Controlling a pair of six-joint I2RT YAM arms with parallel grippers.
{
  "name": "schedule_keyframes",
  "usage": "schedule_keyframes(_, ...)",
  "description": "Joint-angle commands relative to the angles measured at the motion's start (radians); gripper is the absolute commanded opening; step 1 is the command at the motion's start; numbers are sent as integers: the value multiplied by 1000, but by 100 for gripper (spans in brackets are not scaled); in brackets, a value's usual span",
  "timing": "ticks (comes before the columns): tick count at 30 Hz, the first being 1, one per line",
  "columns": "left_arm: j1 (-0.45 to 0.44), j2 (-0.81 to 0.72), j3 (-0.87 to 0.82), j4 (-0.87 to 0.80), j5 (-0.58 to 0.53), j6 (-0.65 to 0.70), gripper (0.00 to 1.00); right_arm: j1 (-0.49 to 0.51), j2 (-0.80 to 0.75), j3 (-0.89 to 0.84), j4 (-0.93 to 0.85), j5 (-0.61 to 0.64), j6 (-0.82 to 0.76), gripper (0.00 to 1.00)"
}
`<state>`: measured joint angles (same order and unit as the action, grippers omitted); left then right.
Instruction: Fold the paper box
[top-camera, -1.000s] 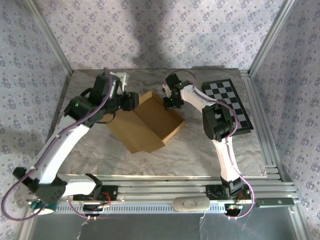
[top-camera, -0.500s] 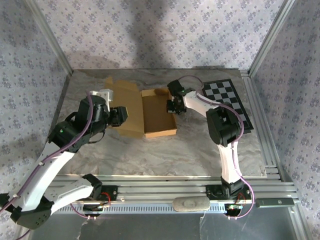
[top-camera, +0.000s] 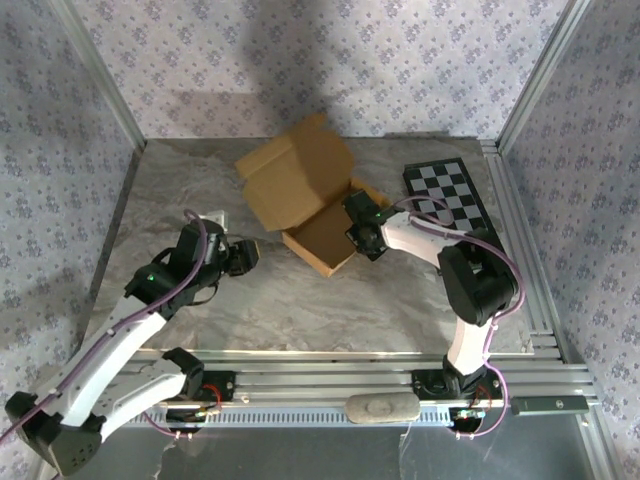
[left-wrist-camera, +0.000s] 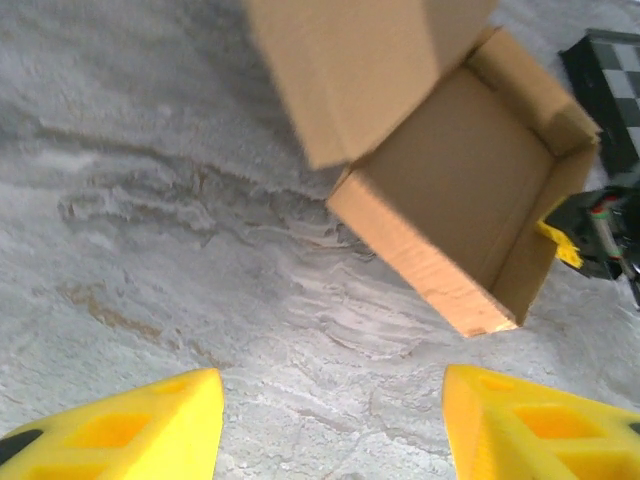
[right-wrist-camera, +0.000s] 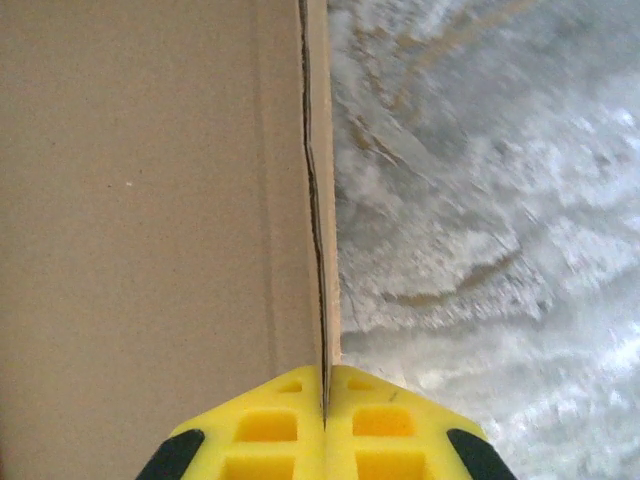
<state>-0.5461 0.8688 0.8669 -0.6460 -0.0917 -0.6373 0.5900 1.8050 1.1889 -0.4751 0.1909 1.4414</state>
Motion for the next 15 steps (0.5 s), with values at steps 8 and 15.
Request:
schedule_keyframes(8,156,270,66,265,214,99,65,56,-52,-64,-67,123,235,0)
schedule_keyframes(15,201,552,250,171,148,206,67,57,-51,-63,-68,131,226,0)
